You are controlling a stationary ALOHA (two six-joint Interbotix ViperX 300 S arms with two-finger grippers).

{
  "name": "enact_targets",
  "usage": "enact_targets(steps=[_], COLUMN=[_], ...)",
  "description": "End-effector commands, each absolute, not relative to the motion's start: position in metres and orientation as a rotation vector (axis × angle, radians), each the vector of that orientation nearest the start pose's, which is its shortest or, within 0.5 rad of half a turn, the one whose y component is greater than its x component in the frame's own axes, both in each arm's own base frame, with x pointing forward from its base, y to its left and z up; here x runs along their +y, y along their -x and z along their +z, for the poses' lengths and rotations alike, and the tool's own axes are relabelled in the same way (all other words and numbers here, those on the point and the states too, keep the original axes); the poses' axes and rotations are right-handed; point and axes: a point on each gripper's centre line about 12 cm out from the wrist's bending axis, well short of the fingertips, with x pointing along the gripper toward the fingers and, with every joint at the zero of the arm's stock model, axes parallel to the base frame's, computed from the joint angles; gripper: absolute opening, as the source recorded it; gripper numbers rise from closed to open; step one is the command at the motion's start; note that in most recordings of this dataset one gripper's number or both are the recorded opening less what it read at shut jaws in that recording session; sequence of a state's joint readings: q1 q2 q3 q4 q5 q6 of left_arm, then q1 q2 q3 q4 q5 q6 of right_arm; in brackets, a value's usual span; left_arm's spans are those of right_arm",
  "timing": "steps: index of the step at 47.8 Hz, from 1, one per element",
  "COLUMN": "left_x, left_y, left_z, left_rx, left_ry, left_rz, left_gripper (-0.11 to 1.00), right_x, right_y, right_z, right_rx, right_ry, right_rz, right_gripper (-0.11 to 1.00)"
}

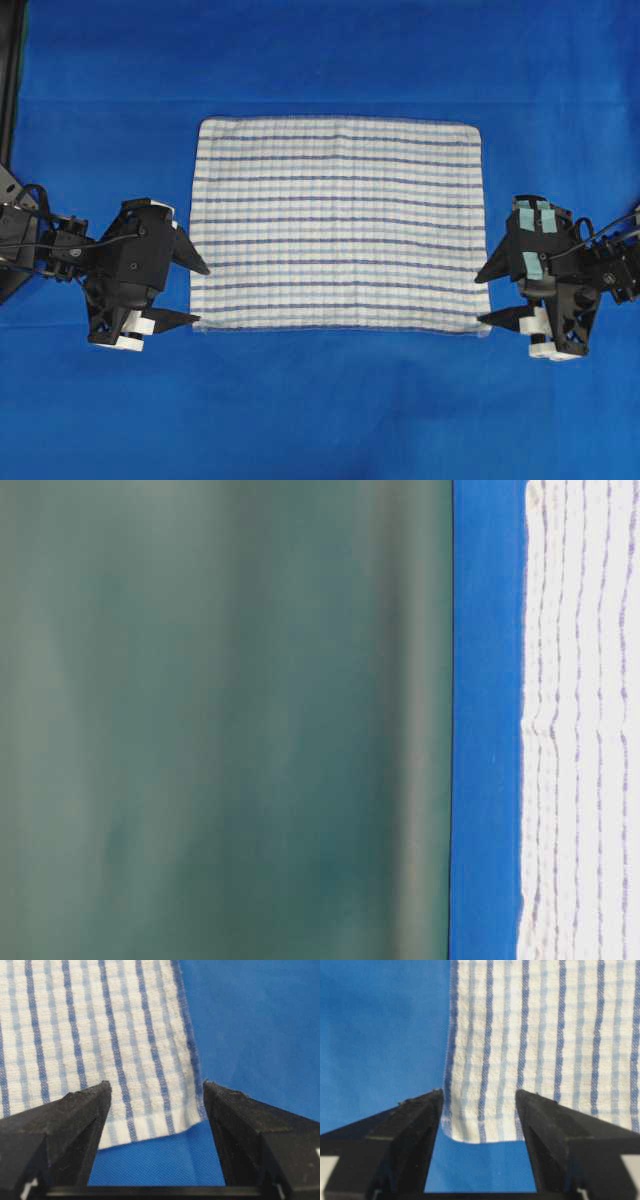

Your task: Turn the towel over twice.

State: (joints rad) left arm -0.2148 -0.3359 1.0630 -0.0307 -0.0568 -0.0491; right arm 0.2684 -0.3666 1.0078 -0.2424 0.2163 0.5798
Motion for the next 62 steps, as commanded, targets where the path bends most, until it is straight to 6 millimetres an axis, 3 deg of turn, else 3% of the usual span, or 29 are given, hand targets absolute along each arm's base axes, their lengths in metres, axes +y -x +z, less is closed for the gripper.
enact_targets(steps=[1,10,22,34,42,52,62], left_x=[-0.060,-0.059,-0.039,-0.011,0.000,0.005,0.011], left_y=[-0.274,-0.278,-0.274,-0.257,-0.237,-0.210,-0.183], left_z=[0.173,0.197,0.236,0.269,0.282,0.289,0.269], left_rx=[0.626,0.554,0.434,0.302,0.242,0.204,0.187], left_ry=[0.006,-0.002,0.025,0.043,0.009,-0.037,-0.036], left_rz=[-0.184,-0.188,-0.126,-0.036,0.000,0.019,0.054], left_gripper=[0.66,0.66,0.65,0.65,0.65,0.65,0.65], right_x=[0.066,0.058,0.030,-0.004,-0.015,-0.020,-0.025], right_y=[-0.261,-0.261,-0.252,-0.229,-0.210,-0.187,-0.166], right_z=[0.171,0.198,0.243,0.277,0.294,0.295,0.275], right_rx=[0.833,0.731,0.549,0.410,0.370,0.337,0.318], right_ry=[-0.177,-0.127,-0.085,-0.059,-0.024,0.003,-0.020], right_rz=[0.068,0.078,0.023,-0.094,-0.154,-0.189,-0.213], right_gripper=[0.62,0.63,0.63,0.63,0.63,0.63,0.63])
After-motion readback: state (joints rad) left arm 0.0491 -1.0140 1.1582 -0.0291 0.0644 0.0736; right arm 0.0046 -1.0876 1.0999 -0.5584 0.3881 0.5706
